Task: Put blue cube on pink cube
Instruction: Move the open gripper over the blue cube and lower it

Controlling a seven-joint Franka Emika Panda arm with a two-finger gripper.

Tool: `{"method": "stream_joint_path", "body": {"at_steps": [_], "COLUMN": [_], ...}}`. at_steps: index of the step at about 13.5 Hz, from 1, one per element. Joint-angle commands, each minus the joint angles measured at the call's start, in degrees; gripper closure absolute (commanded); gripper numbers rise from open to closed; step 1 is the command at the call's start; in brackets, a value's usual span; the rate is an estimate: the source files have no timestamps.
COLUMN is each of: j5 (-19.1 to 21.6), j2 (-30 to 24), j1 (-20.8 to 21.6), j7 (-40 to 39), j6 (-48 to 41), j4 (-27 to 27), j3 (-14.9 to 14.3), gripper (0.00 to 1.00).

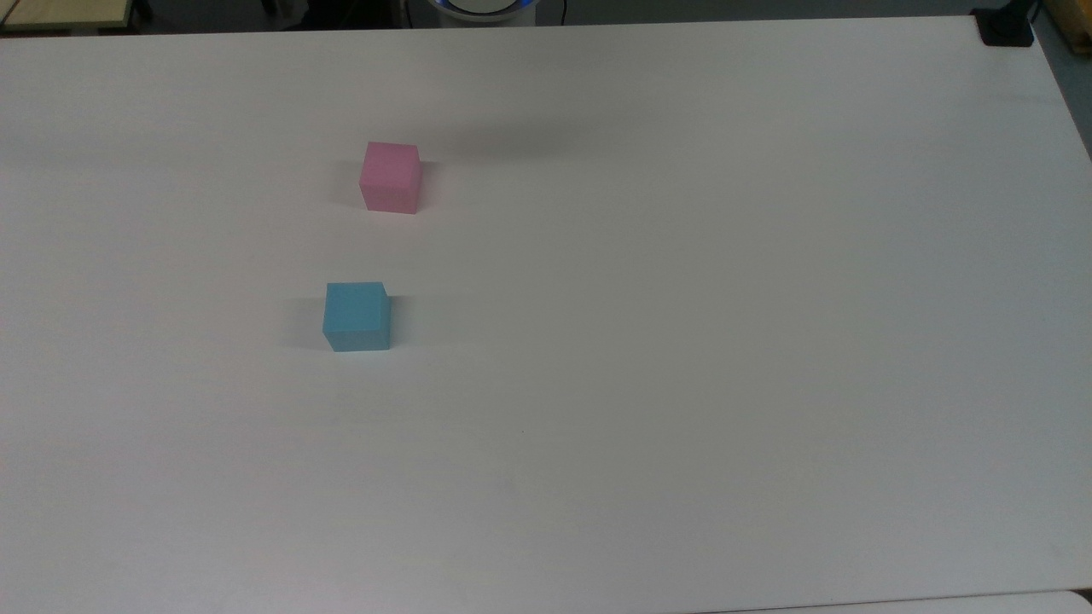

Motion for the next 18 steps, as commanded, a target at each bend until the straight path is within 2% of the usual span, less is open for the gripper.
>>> {"method": "stream_joint_path", "body": {"at_steps": [1,7,18], "j5": [-0.19,-0.72,0.07], "j2": [1.66,6.05,12.46], "j1": [-0.06,-0.06,-1.46], "j7": [-0.97,-1.67,-2.46], "j6": [3.68,9.48,12.48], "j4": [-0.05,-1.54,-2.33], "j3": [-0.35,-0.27,-0.35], "gripper": [0.0,0.0,0.0]}}
